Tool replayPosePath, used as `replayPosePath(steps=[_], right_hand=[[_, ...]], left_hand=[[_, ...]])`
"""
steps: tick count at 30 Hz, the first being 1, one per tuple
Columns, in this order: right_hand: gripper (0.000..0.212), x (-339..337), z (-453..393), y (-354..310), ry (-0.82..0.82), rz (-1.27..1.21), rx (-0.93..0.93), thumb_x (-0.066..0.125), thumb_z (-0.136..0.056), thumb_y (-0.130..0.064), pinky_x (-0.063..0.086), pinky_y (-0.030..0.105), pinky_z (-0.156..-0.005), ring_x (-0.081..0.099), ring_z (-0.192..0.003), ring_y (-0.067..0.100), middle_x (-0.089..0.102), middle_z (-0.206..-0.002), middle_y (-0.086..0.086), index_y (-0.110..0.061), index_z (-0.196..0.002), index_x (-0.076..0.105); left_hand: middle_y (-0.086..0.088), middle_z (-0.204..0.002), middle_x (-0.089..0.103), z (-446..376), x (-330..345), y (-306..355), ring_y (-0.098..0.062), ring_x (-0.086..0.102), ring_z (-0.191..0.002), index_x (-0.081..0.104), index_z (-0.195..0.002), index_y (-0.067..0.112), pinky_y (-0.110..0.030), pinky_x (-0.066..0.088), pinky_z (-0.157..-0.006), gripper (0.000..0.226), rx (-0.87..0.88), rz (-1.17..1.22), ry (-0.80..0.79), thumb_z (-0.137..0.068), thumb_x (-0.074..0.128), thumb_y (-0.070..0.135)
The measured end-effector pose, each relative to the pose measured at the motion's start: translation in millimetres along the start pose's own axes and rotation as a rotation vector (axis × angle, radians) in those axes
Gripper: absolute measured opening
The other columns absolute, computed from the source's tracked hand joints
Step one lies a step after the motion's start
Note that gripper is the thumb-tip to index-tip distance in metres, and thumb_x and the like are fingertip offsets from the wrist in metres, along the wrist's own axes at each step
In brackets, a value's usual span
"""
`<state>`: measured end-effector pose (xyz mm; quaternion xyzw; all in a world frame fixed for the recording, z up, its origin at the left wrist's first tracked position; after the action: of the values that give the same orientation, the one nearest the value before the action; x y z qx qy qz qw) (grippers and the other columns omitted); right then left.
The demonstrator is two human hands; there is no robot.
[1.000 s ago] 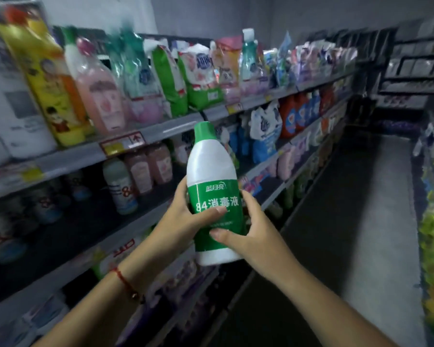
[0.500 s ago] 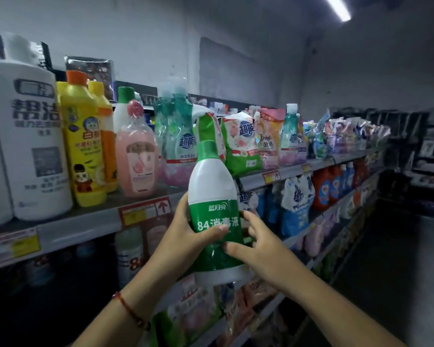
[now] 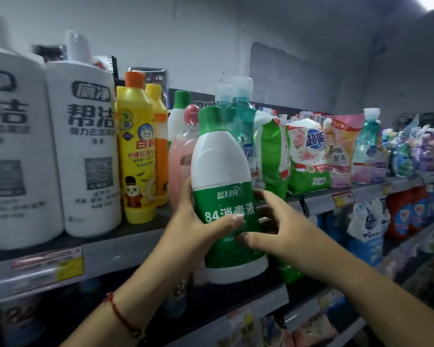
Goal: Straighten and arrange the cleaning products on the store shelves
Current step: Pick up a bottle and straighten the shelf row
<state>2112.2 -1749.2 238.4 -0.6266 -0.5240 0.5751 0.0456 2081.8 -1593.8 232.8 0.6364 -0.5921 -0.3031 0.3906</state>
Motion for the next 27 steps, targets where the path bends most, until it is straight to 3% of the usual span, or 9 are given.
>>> replayPosePath(steps=[3, 6, 9, 12, 15, 18, 21, 24, 27], right_hand=[[0.053, 10.6, -13.4, -8.5, -0.028, -0.095, -0.057, 0.073, -0.07, -0.063, 0.054, 0.035, -0.099, 0.062, -0.113, -0.003, 0.063, -0.122, -0.026, -0.076, -0.11, 0.04], [0.05, 21.8, -26.0, -16.9, -0.081, -0.194, -0.091, 0.075, -0.071, -0.063, 0.055, 0.033, -0.098, 0.063, -0.113, -0.003, 0.066, -0.12, -0.026, -0.065, -0.114, 0.049], [0.045, 39.5, -32.1, -27.0, -0.168, -0.307, -0.111, 0.08, -0.082, -0.041, 0.058, 0.028, -0.092, 0.066, -0.108, -0.003, 0.07, -0.116, -0.021, -0.053, -0.116, 0.054], [0.048, 62.3, -31.6, -24.8, -0.243, -0.392, -0.107, 0.078, -0.087, -0.024, 0.057, 0.028, -0.093, 0.067, -0.111, 0.002, 0.071, -0.121, -0.013, -0.042, -0.125, 0.055], [0.06, 81.4, -29.1, -18.6, -0.273, -0.428, -0.107, 0.081, -0.081, -0.038, 0.055, 0.035, -0.099, 0.064, -0.118, 0.005, 0.068, -0.128, -0.013, -0.039, -0.134, 0.052], [0.075, 99.5, -24.3, -9.2, -0.302, -0.466, -0.09, 0.08, -0.069, -0.052, 0.054, 0.037, -0.1, 0.063, -0.121, 0.007, 0.066, -0.131, -0.014, -0.041, -0.138, 0.051], [0.076, 113.8, -13.7, 0.2, -0.315, -0.504, -0.079, 0.082, -0.069, -0.055, 0.055, 0.036, -0.099, 0.064, -0.12, 0.007, 0.065, -0.131, -0.015, -0.042, -0.138, 0.051], [0.064, 119.0, -0.4, 16.2, -0.309, -0.551, -0.039, 0.084, -0.074, -0.047, 0.057, 0.028, -0.094, 0.064, -0.116, 0.0, 0.067, -0.126, -0.023, -0.05, -0.13, 0.053], [0.063, 122.0, 10.9, 33.7, -0.326, -0.582, -0.007, 0.085, -0.072, -0.044, 0.057, 0.034, -0.097, 0.065, -0.117, 0.004, 0.067, -0.127, -0.021, -0.051, -0.128, 0.055]], left_hand=[[0.007, -0.102, 0.075, 7.3, -17.3, 11.9, -0.014, 0.076, -0.091, 0.047, -0.125, 0.035, -0.026, 0.061, -0.066, 0.077, 0.033, -0.049, 0.045, -0.074, 0.083, -0.01], [0.0, -0.106, 0.074, 16.9, -33.1, 21.4, -0.016, 0.076, -0.093, 0.046, -0.132, 0.031, -0.026, 0.061, -0.067, 0.083, 0.05, -0.083, 0.096, -0.069, 0.087, -0.005], [0.007, -0.103, 0.076, 27.9, -46.3, 31.1, -0.012, 0.077, -0.091, 0.045, -0.134, 0.027, -0.023, 0.06, -0.066, 0.081, 0.078, -0.121, 0.124, -0.065, 0.081, 0.005], [0.006, -0.106, 0.076, 41.0, -55.5, 25.6, -0.015, 0.077, -0.094, 0.046, -0.136, 0.025, -0.024, 0.061, -0.068, 0.08, 0.055, -0.155, 0.147, -0.069, 0.084, 0.003], [0.001, -0.116, 0.074, 53.5, -64.5, 14.7, -0.02, 0.075, -0.102, 0.046, -0.14, 0.028, -0.031, 0.062, -0.076, 0.084, 0.027, -0.189, 0.17, -0.07, 0.086, 0.007], [0.006, -0.118, 0.073, 67.9, -72.1, 5.9, -0.016, 0.075, -0.103, 0.045, -0.136, 0.04, -0.03, 0.062, -0.078, 0.083, -0.005, -0.214, 0.219, -0.069, 0.085, 0.011], [0.014, -0.114, 0.073, 80.9, -72.5, -3.8, -0.012, 0.075, -0.101, 0.046, -0.128, 0.049, -0.029, 0.062, -0.077, 0.082, -0.059, -0.232, 0.253, -0.069, 0.092, 0.014], [0.017, -0.114, 0.072, 92.0, -67.2, -17.6, -0.01, 0.074, -0.103, 0.044, -0.134, 0.046, -0.03, 0.063, -0.078, 0.084, -0.12, -0.219, 0.27, -0.07, 0.092, 0.018], [0.019, -0.113, 0.072, 101.4, -56.3, -31.1, -0.009, 0.074, -0.102, 0.044, -0.136, 0.042, -0.027, 0.062, -0.075, 0.084, -0.167, -0.206, 0.259, -0.068, 0.089, 0.021]])
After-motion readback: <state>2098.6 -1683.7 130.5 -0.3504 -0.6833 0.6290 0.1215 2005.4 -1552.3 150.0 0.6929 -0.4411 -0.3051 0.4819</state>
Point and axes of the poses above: each hand's wrist, its own z-axis away from the middle knuckle, its own x-axis out of the palm, y = z × x, the point moved 9 cm from there along -z, towards the middle knuckle
